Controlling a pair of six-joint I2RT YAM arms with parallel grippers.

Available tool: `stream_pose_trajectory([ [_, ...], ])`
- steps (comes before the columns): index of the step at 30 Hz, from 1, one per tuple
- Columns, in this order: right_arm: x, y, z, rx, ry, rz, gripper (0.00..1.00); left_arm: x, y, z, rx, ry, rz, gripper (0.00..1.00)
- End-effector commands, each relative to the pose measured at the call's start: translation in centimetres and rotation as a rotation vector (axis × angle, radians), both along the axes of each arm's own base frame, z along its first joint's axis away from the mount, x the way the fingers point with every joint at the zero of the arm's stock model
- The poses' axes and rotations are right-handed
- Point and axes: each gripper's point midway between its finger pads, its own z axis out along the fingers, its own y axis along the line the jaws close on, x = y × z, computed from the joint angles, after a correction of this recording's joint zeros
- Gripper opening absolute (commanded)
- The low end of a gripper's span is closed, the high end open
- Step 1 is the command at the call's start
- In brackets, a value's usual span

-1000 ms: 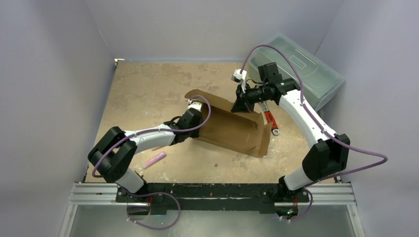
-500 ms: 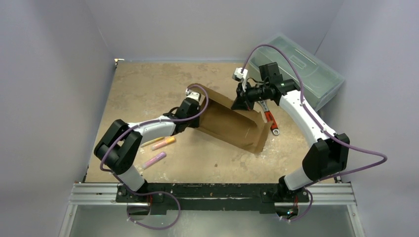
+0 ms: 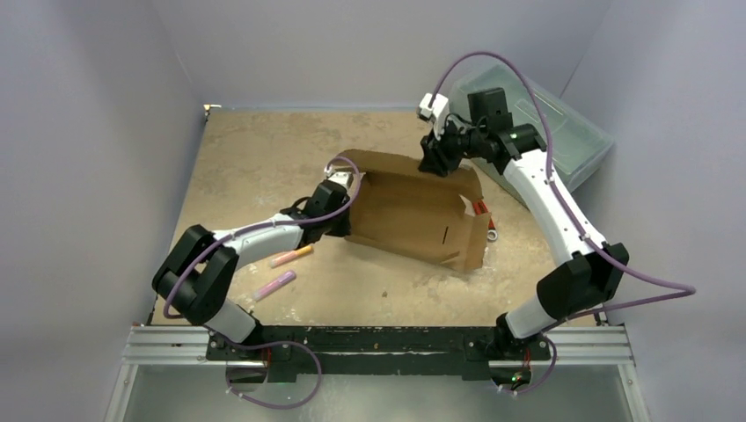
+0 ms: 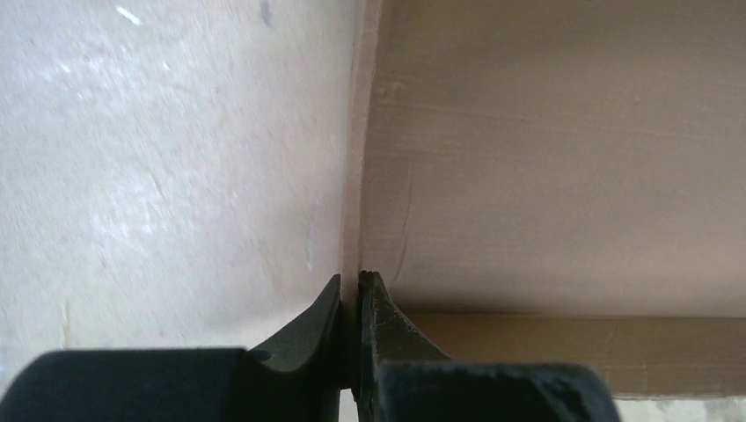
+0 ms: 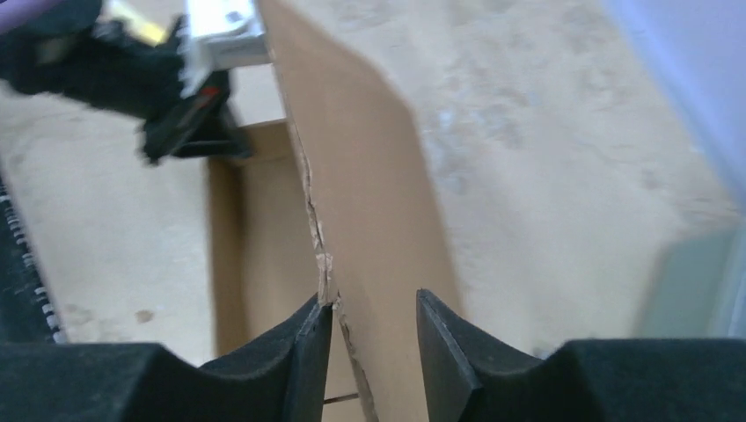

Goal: Fold the paper box
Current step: Fold the paper box at the center of the board.

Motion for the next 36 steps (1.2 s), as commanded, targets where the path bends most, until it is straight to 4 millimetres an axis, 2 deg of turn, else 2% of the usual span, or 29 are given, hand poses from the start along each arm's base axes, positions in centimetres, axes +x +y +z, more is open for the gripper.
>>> stream_pose_trajectory([
  [1,4.1,-2.6,3.2,-0.118,-0.146,-0.177,0.46,-2.3,-0.3,1.5,-0.024,0.024,0.037,0.0],
  [3,4.5,-3.3,4.3,-0.144,-0.185,-0.207,0.56,-3.0,0.0,1.4,-0.017,0.036,0.044,0.0],
  [6,4.2,-4.6,8.2,-0.131,-0.311,-0.27,0.64,-3.5,0.2,1.4,-0.015,0.038,0.044,0.0],
  [9,1.7,-3.6,12.2,-0.034,-0.4,-0.19,0.68,-3.5,0.4,1.4,-0.002,0.035,0.05,0.0],
  [11,-0.3,-2.7,13.0,0.025,-0.43,-0.108,0.68,-3.5,0.5,1.1,0.007,0.039,0.05,0.0],
  [14,-2.2,-2.1,12.0,0.087,-0.438,-0.063,0.69,-3.4,0.4,0.5,0.022,0.049,0.053,0.0],
  [17,-2.9,-1.5,11.0,0.115,-0.44,-0.026,0.69,-3.5,0.2,0.2,0.033,0.055,0.048,0.0],
  [19,-4.1,-0.7,10.7,0.139,-0.441,0.056,0.68,-3.5,0.2,0.3,0.035,0.052,0.049,0.0],
  [22,-8.3,1.5,10.3,0.249,-0.384,0.28,0.63,-3.5,0.1,0.5,0.033,0.051,0.052,0.0],
  [24,-11.9,2.5,9.3,0.314,-0.337,0.464,0.57,-3.6,0.1,0.5,0.034,0.05,0.054,0.0],
  [26,-13.8,3.1,7.9,0.346,-0.299,0.539,0.48,-3.6,0.1,0.5,0.033,0.054,0.061,0.0],
  [29,-14.1,3.8,4.3,0.257,-0.318,0.563,0.26,-3.6,-0.1,0.7,0.018,0.06,0.065,0.0],
  [32,-14.6,4.2,2.1,0.184,-0.371,0.615,0.0,-3.6,-0.2,0.7,0.013,0.064,0.07,0.0],
  [35,-13.3,5.0,-0.5,0.05,-0.429,0.584,0.0,-3.7,-0.3,0.7,0.006,0.068,0.074,0.0],
  [36,-12.5,5.2,-1.8,-0.013,-0.44,0.559,0.05,-3.7,-0.4,0.7,0.003,0.07,0.075,0.0],
])
